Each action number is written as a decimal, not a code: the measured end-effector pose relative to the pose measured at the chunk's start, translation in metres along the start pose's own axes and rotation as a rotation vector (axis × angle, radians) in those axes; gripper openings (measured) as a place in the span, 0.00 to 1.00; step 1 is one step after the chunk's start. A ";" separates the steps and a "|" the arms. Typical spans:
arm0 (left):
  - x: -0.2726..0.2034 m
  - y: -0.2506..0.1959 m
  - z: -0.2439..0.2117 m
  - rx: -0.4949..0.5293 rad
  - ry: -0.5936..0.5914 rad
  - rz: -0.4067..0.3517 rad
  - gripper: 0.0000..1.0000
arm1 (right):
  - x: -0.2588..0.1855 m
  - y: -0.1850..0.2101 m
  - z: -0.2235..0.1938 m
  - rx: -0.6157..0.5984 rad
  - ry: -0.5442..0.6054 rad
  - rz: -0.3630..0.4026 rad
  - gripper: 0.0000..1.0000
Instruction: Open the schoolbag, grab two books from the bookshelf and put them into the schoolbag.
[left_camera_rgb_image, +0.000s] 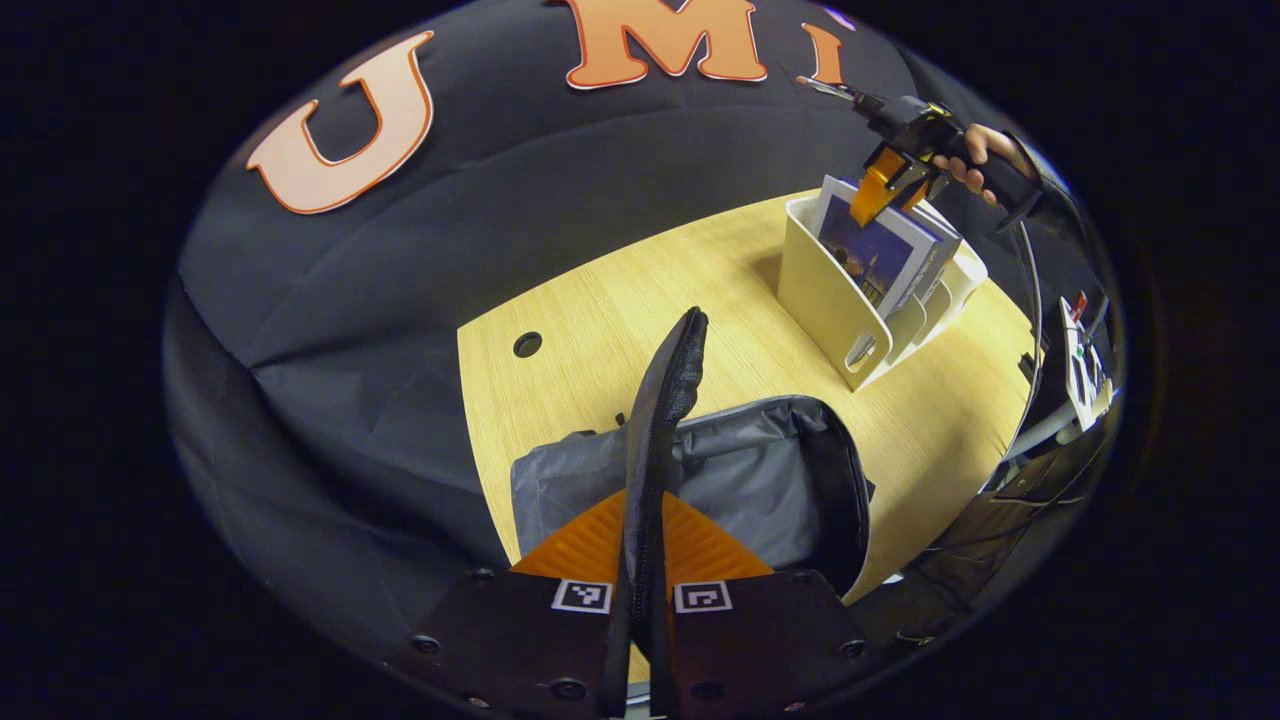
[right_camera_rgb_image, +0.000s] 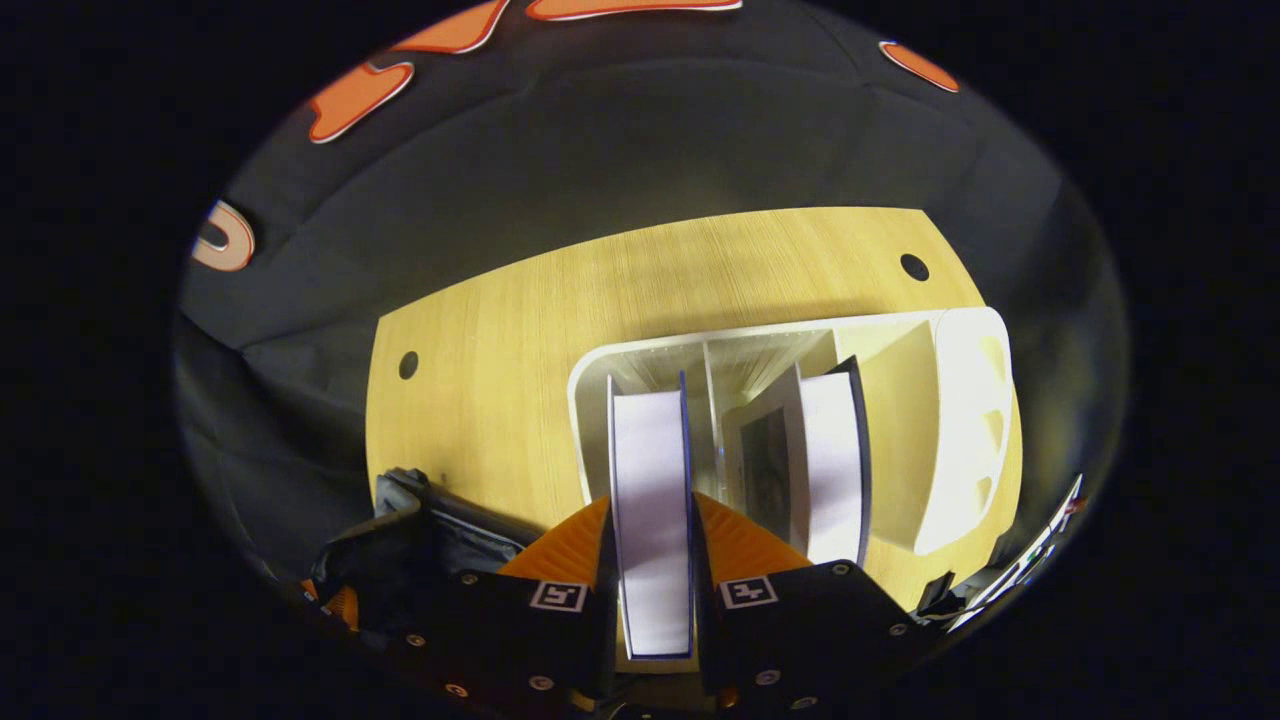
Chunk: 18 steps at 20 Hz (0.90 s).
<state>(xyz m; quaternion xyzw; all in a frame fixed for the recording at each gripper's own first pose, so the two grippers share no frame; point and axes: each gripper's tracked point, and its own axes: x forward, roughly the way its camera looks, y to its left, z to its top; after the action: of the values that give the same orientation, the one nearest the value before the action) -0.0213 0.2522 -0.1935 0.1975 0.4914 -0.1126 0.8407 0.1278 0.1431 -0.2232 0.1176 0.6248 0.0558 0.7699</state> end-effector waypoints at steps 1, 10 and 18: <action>-0.001 0.000 -0.001 -0.002 -0.001 -0.001 0.09 | -0.008 -0.004 0.001 0.006 -0.011 0.010 0.33; 0.000 -0.005 -0.005 0.000 -0.002 -0.008 0.08 | -0.090 -0.011 -0.014 -0.021 -0.105 0.147 0.32; -0.002 -0.009 -0.006 0.003 -0.010 -0.017 0.08 | -0.154 -0.017 -0.036 0.035 -0.187 0.302 0.31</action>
<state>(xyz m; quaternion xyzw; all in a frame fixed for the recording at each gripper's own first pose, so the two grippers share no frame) -0.0302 0.2466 -0.1967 0.1938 0.4889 -0.1215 0.8418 0.0590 0.0951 -0.0884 0.2281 0.5267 0.1487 0.8053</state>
